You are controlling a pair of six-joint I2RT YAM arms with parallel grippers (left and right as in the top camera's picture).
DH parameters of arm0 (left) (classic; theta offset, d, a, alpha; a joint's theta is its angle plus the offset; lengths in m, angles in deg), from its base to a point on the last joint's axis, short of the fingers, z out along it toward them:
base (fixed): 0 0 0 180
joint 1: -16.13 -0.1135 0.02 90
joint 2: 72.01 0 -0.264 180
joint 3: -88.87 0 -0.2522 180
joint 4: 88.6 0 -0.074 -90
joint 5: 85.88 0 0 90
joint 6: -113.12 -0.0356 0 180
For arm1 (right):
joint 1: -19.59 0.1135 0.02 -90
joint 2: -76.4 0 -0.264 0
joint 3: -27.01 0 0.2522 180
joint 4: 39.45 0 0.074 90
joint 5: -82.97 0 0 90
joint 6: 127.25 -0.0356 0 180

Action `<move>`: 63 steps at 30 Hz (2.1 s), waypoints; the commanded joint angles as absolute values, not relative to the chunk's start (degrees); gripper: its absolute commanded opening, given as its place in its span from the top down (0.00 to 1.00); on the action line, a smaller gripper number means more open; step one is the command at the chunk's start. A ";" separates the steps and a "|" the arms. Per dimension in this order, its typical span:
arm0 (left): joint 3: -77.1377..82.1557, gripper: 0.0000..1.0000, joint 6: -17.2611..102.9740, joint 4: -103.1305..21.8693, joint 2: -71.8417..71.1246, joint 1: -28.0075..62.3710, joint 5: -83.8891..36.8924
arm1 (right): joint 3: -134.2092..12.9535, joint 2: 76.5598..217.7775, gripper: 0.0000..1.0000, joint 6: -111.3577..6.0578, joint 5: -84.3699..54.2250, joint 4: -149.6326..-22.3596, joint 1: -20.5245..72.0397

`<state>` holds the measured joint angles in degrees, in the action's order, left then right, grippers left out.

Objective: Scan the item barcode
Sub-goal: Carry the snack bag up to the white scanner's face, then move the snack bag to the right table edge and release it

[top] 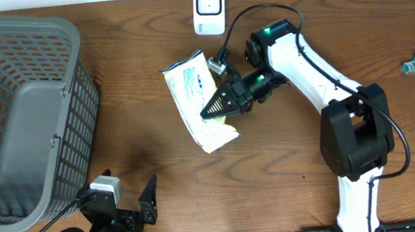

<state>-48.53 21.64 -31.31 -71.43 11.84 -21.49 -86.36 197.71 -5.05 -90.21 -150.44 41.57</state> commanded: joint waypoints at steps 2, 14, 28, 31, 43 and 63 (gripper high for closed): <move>-48.26 0.02 21.73 -31.33 -71.78 11.64 -22.23 | -86.41 196.18 0.99 -14.77 -96.54 -150.73 41.64; -48.26 0.02 21.73 -31.33 -71.78 11.64 -22.25 | -86.39 196.18 0.99 -9.94 -96.50 -150.68 40.78; -48.26 0.02 21.73 -31.33 -71.78 11.64 -22.25 | -86.78 196.16 0.99 -1.15 -67.82 -122.70 42.01; -48.26 0.02 21.73 -31.33 -71.78 11.64 -22.23 | -87.15 196.16 0.99 -9.70 -59.41 -111.71 42.36; -48.26 0.02 21.73 -31.33 -71.78 11.64 -22.25 | -88.77 196.53 0.99 -14.36 -12.92 -80.85 49.37; -48.26 0.02 21.73 -31.33 -71.78 11.64 -22.25 | -98.91 213.73 0.99 -2.47 4.13 -51.60 49.90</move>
<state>-48.53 21.64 -31.31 -71.43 11.84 -21.49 -94.25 212.18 -3.38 3.50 -52.46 49.72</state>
